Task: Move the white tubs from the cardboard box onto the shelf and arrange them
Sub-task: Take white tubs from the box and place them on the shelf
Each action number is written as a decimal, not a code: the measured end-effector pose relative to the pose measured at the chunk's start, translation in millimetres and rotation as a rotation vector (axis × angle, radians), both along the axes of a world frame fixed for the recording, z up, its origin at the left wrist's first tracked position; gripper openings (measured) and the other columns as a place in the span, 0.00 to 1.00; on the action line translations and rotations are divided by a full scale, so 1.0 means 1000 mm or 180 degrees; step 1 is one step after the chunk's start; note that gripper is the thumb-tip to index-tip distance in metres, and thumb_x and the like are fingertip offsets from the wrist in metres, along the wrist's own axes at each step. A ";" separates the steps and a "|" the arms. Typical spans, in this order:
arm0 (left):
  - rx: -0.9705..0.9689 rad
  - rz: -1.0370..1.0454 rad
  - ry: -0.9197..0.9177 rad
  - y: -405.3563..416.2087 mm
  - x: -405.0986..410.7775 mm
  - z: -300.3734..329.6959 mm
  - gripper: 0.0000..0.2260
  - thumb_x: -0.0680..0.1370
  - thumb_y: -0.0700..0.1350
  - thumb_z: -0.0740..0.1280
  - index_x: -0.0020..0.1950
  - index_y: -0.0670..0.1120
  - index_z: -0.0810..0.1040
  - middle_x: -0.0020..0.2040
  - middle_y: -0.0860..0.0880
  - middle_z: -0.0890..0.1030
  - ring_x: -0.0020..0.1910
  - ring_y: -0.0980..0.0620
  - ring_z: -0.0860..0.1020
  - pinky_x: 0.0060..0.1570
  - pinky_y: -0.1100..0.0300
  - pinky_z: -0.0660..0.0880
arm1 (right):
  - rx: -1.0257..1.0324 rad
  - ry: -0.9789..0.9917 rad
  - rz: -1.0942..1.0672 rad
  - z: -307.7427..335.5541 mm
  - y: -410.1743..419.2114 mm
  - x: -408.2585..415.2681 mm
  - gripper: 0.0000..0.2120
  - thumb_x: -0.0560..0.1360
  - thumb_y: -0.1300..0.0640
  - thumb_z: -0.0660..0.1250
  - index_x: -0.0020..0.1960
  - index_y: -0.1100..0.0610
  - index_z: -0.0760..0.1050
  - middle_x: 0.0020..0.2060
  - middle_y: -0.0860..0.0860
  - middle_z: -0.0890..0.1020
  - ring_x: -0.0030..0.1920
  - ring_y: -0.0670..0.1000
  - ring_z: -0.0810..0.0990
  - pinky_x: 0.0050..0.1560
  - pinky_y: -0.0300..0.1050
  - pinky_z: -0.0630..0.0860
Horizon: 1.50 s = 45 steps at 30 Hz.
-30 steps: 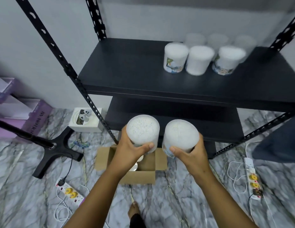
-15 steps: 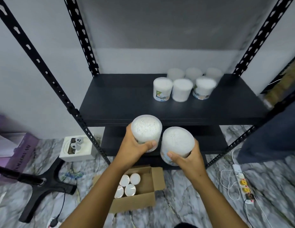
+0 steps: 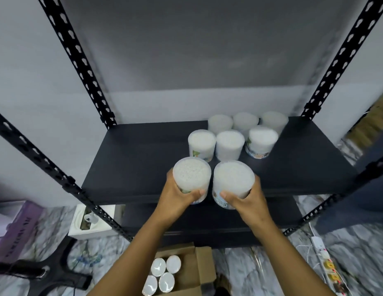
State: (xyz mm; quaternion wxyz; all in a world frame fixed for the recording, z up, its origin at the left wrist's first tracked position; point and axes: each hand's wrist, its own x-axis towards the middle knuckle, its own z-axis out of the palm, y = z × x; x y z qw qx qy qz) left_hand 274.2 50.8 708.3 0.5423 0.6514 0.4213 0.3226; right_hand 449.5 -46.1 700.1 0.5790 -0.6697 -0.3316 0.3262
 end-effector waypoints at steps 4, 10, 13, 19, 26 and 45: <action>-0.0106 0.0030 0.0009 0.017 0.026 -0.007 0.38 0.68 0.48 0.77 0.70 0.59 0.57 0.64 0.60 0.68 0.62 0.59 0.72 0.56 0.61 0.77 | 0.0017 -0.0026 0.0078 -0.005 0.022 0.031 0.38 0.65 0.62 0.78 0.66 0.49 0.62 0.56 0.40 0.72 0.55 0.40 0.73 0.43 0.30 0.75; -0.0184 0.0146 0.0063 0.034 0.050 -0.022 0.40 0.65 0.51 0.77 0.70 0.56 0.58 0.64 0.61 0.68 0.63 0.59 0.71 0.57 0.62 0.75 | -0.0076 0.0022 0.0282 -0.018 0.042 0.060 0.40 0.57 0.55 0.79 0.64 0.48 0.63 0.55 0.38 0.73 0.55 0.38 0.74 0.42 0.30 0.76; -0.0181 0.0181 0.0115 0.040 0.056 -0.027 0.39 0.66 0.50 0.78 0.68 0.58 0.57 0.63 0.62 0.68 0.62 0.62 0.71 0.52 0.69 0.74 | -0.0135 0.0027 0.0346 -0.026 0.052 0.066 0.42 0.55 0.51 0.78 0.64 0.48 0.62 0.55 0.38 0.72 0.55 0.40 0.74 0.44 0.31 0.73; -0.0171 0.0258 0.0150 0.055 0.060 -0.040 0.38 0.64 0.49 0.79 0.65 0.64 0.59 0.63 0.64 0.69 0.61 0.66 0.71 0.55 0.67 0.73 | -0.0115 -0.0116 0.0551 -0.035 0.069 0.072 0.43 0.52 0.44 0.79 0.63 0.42 0.65 0.60 0.41 0.74 0.59 0.39 0.74 0.50 0.33 0.76; -0.0172 0.0398 0.0127 0.069 0.060 -0.045 0.39 0.65 0.49 0.80 0.67 0.62 0.59 0.63 0.65 0.69 0.61 0.69 0.70 0.57 0.69 0.72 | -0.0172 -0.0416 0.0658 -0.049 0.086 0.075 0.44 0.54 0.43 0.80 0.66 0.44 0.65 0.64 0.46 0.71 0.63 0.43 0.72 0.61 0.44 0.75; -0.0049 0.0763 -0.0048 0.092 0.058 -0.051 0.41 0.65 0.48 0.80 0.70 0.55 0.59 0.65 0.58 0.71 0.61 0.64 0.72 0.50 0.72 0.74 | -0.0066 -0.0417 0.0181 -0.062 0.122 0.051 0.46 0.56 0.49 0.82 0.68 0.53 0.64 0.64 0.49 0.70 0.64 0.47 0.71 0.63 0.51 0.75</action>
